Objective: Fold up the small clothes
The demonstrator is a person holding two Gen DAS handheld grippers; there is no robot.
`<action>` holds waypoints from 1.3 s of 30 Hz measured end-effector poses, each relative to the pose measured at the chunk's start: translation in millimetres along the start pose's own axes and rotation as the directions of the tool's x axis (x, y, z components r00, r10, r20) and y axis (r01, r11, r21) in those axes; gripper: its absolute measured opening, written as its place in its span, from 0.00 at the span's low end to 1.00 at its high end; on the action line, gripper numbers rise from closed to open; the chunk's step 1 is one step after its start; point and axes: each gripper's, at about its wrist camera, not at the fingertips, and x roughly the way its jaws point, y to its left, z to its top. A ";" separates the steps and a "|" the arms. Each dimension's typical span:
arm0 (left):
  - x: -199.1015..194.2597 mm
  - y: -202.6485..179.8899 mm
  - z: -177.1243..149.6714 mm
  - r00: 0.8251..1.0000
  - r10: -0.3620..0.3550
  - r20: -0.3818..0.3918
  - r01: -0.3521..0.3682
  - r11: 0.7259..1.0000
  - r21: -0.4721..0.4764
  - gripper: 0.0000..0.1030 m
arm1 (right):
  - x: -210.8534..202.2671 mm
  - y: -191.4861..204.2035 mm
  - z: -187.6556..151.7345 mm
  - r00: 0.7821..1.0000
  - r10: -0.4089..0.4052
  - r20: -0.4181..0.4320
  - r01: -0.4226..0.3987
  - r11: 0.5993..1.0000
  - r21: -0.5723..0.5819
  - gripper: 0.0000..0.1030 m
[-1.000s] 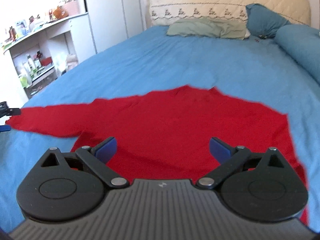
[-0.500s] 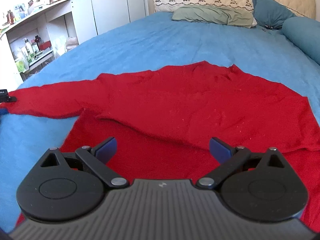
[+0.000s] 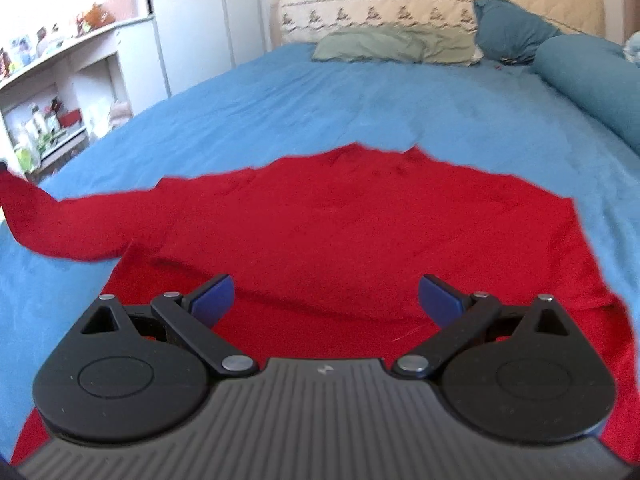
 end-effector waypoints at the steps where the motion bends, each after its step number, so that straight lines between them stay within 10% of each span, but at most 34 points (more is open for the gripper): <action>1: -6.7 -31.0 7.0 0.998 -0.065 0.018 0.065 0.997 0.041 0.04 | -4.8 -7.4 3.2 1.000 -0.011 0.009 0.011 1.000 0.012 1.00; 4: -21.4 -120.0 10.2 0.966 -0.259 0.010 0.255 0.957 0.140 0.04 | -20.0 -34.1 13.4 0.998 -0.056 0.037 0.053 0.997 0.055 1.00; 9: -28.6 -263.7 -47.0 0.850 -0.493 -0.185 0.524 0.826 0.207 0.04 | -37.8 -84.0 20.4 0.991 -0.125 0.054 0.116 0.983 0.139 1.00; 13: -9.3 -326.1 -127.2 0.788 -0.482 -0.383 0.583 0.784 0.212 0.04 | -35.4 -115.6 14.7 0.989 -0.145 0.004 0.142 0.977 0.159 1.00; 18: 4.8 -335.2 -190.3 0.764 -0.421 -0.489 0.584 0.773 0.247 0.04 | -24.3 -138.6 1.7 0.989 -0.142 -0.039 0.146 0.975 0.167 1.00; 22: 3.3 -328.6 -187.9 0.772 -0.425 -0.473 0.582 0.771 0.257 0.08 | -16.0 -142.6 -2.4 0.992 -0.118 -0.040 0.123 0.975 0.184 1.00; 24: -4.2 -329.7 -180.5 0.782 -0.429 -0.452 0.582 0.762 0.284 0.22 | -14.5 -142.9 -1.3 0.994 -0.102 -0.034 0.107 0.976 0.191 1.00; 26: -9.0 -327.9 -170.3 0.795 -0.433 -0.426 0.573 0.765 0.292 0.60 | -15.1 -140.1 -0.5 0.997 -0.079 -0.028 0.083 0.976 0.202 1.00; 29: -12.7 -310.4 -149.1 0.816 -0.432 -0.384 0.549 0.786 0.284 0.66 | -11.5 -130.3 4.7 0.999 -0.047 -0.027 0.052 0.977 0.206 1.00; 39: -12.1 -200.3 -112.0 0.955 -0.207 -0.213 0.266 0.914 0.306 0.91 | 19.7 -85.8 5.7 0.998 0.024 -0.057 -0.011 0.974 0.228 1.00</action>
